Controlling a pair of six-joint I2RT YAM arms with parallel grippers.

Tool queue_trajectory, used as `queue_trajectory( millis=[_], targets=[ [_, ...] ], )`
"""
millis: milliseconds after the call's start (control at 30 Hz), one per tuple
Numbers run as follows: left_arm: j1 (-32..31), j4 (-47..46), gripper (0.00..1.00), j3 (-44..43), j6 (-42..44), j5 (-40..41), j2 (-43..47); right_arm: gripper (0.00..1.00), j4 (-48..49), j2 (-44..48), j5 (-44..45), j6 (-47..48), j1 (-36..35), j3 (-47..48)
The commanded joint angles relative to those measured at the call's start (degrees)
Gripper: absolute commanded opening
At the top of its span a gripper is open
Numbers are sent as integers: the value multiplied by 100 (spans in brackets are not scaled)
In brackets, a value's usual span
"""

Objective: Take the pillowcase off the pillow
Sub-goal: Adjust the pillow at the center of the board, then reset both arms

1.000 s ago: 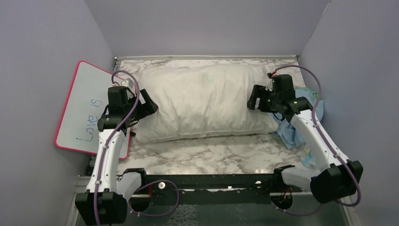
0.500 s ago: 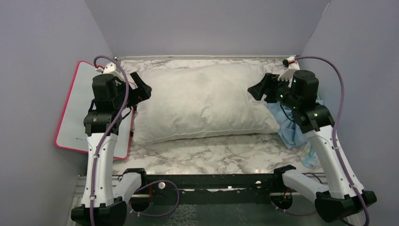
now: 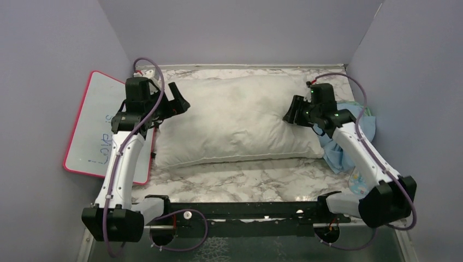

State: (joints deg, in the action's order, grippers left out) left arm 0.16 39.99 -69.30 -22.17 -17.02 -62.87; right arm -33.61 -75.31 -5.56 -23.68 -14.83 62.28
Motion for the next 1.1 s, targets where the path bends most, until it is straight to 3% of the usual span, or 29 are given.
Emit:
queue_trajectory(
  millis=[0, 67, 167, 467, 867, 1067],
  targets=[
    [-785, -153, 99, -559, 274, 604, -330, 65, 27, 1212, -254, 370, 11, 470],
    [-1176, -155, 99, -753, 321, 1059, -425, 75, 281, 1629, -501, 378, 11, 484],
    [-1546, -147, 99, -1059, 505, 1614, -533, 83, 484, 2119, -621, 329, 15, 380],
    [-1941, -212, 99, -1146, 752, 3051, -118, 89, 419, 2696, -592, 271, 14, 61],
    [-1941, -540, 99, -486, 662, 3277, 681, 100, 253, 2621, -982, 338, 14, 98],
    [-1941, -606, 99, -364, 682, 3213, 735, 100, 8, 2547, -1010, 268, 12, 200]
  ],
)
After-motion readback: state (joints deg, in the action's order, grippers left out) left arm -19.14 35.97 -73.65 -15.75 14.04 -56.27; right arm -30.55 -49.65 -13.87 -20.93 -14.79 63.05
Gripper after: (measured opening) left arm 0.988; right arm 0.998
